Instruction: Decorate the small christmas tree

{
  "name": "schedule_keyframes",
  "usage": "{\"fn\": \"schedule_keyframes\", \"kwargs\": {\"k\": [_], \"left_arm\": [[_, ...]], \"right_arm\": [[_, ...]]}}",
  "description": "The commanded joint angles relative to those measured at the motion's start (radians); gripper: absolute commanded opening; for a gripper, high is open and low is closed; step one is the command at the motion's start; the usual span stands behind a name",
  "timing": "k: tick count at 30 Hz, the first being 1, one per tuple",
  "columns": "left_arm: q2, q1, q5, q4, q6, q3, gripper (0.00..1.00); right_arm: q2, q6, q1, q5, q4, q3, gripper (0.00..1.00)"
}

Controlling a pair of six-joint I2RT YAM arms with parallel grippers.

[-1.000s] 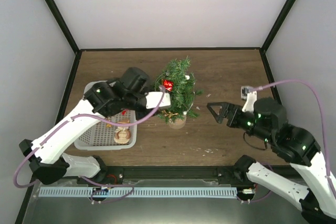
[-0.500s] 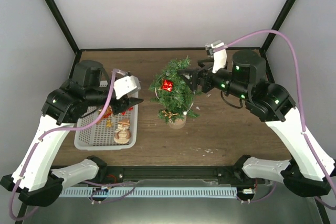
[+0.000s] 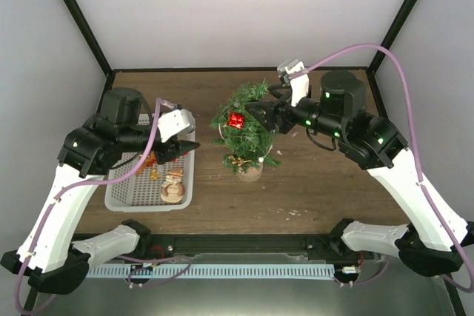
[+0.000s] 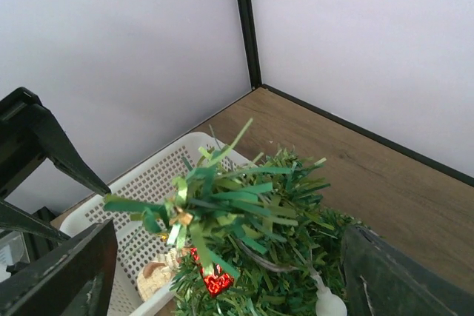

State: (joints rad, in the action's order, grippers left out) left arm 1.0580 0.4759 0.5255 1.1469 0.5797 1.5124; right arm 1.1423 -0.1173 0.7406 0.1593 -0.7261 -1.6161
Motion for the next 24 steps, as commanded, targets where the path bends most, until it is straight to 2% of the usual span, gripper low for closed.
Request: {"fn": "schedule_keyframes", "kwargs": {"k": [1, 6, 12, 14, 16, 18, 24], "left_arm": [[-0.001, -0.005, 0.027, 0.015, 0.017, -0.008, 0.44], [-0.003, -0.006, 0.028, 0.008, 0.018, -0.013, 0.43], [-0.008, -0.006, 0.025, 0.008, 0.019, -0.02, 0.43], [-0.006, -0.006, 0.024, 0.01, 0.017, -0.021, 0.43], [-0.007, -0.006, 0.024, 0.009, 0.014, -0.022, 0.43], [-0.009, -0.006, 0.021, 0.007, 0.013, -0.025, 0.43], [-0.014, -0.006, -0.002, -0.004, 0.006, -0.04, 0.43]], "right_arm": [[0.012, 0.04, -0.006, 0.022, 0.053, 0.019, 0.74], [0.032, 0.06, -0.006, 0.013, 0.088, 0.039, 0.69], [0.062, 0.077, -0.013, 0.02, 0.11, 0.035, 0.57], [0.067, 0.078, -0.02, 0.028, 0.115, 0.036, 0.42], [0.07, 0.073, -0.023, 0.031, 0.118, 0.034, 0.22], [0.075, 0.069, -0.025, 0.032, 0.115, 0.026, 0.11], [0.081, 0.052, -0.024, 0.023, 0.082, -0.019, 0.01]]}}
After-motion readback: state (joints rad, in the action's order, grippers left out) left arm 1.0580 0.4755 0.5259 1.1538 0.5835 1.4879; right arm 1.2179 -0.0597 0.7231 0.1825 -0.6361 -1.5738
